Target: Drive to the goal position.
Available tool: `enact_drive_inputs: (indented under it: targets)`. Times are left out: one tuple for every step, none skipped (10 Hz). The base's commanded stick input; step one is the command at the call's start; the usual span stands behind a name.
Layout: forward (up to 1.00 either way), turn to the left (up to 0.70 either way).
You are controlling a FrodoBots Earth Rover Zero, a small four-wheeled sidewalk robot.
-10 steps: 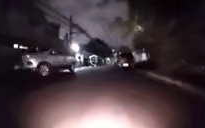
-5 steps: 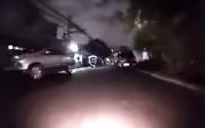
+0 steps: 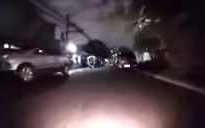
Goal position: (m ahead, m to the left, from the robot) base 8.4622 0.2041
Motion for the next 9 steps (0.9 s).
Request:
enact_drive_inputs:
  targets:
    - [1.0,0.0]
    - [1.0,0.0]
    - [1.0,0.0]
    - [1.0,0.0]
    - [1.0,0.0]
    - [1.0,0.0]
    - [1.0,0.0]
    - [1.0,0.0]
    - [1.0,0.0]
